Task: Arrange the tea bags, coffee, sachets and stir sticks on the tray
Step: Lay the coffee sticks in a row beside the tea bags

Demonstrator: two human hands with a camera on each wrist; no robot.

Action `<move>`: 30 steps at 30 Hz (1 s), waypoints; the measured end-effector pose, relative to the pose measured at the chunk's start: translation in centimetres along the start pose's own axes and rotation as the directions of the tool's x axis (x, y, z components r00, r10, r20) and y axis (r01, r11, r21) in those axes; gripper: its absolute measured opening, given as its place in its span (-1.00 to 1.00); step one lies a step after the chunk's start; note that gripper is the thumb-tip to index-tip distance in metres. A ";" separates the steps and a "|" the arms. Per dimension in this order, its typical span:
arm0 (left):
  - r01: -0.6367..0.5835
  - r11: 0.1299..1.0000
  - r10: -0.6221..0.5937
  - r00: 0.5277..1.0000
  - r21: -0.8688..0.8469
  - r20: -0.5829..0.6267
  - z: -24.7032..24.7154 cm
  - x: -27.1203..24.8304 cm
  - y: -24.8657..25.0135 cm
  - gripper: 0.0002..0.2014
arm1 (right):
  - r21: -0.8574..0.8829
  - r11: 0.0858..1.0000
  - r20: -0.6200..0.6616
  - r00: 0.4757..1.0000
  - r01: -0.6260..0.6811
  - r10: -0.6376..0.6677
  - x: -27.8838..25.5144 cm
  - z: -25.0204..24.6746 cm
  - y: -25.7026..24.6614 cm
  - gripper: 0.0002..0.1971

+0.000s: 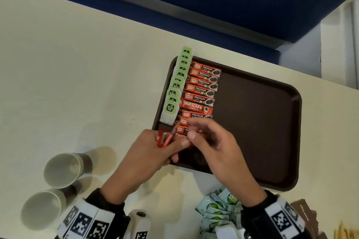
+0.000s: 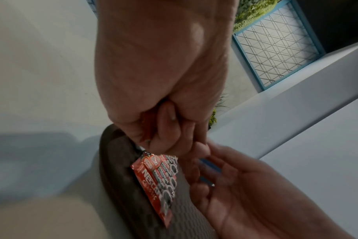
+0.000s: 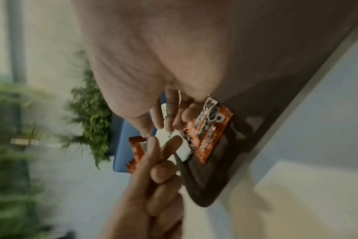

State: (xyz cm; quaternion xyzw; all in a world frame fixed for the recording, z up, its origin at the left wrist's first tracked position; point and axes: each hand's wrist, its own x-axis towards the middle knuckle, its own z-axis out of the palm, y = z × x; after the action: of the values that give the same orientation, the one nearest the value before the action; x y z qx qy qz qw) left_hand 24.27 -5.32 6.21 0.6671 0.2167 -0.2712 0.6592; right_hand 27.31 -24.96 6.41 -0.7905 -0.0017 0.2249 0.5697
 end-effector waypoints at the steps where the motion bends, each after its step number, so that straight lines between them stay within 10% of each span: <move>1: -0.001 1.000 0.000 0.998 0.007 0.057 0.3 -0.1 0.2 -0.64 | 0.052 0.999 0.077 0.997 -0.014 0.010 0.0 -0.1 -0.7 -0.70; 8: -0.037 0.999 0.035 0.962 0.003 0.269 -0.3 -0.1 1.3 -0.65 | 0.109 0.994 0.114 0.993 -0.029 0.016 -0.1 -1.6 -2.1 -0.86; 15: -0.115 0.981 0.112 0.993 -0.159 -0.029 -0.6 -0.6 1.7 -0.69 | 0.301 0.953 -0.052 0.997 -0.042 0.060 -1.4 -1.5 -1.9 -0.88; 19: -0.040 0.971 0.018 0.995 -0.234 -0.097 0.2 -0.1 1.6 -0.45 | -0.033 0.969 -0.272 0.930 0.246 -0.246 -2.1 -0.8 -1.5 -0.91; 25: -0.083 0.983 0.072 0.994 -0.161 -0.078 0.4 -0.4 1.8 -0.57 | -0.516 0.655 -0.005 0.763 0.552 -0.646 -3.1 -0.6 0.7 -0.92; 30: -0.188 0.979 0.175 0.973 -0.081 -0.148 -0.3 0.3 1.1 -0.86 | -0.485 0.681 0.120 0.813 0.549 -0.570 -2.8 -0.3 1.1 -0.84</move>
State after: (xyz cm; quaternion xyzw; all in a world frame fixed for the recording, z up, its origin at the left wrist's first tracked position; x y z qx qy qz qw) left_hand 25.22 -5.11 6.84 0.6695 0.2129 -0.1517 0.6953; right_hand 24.69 -26.34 6.51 -0.8755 -0.2891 0.0159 0.3869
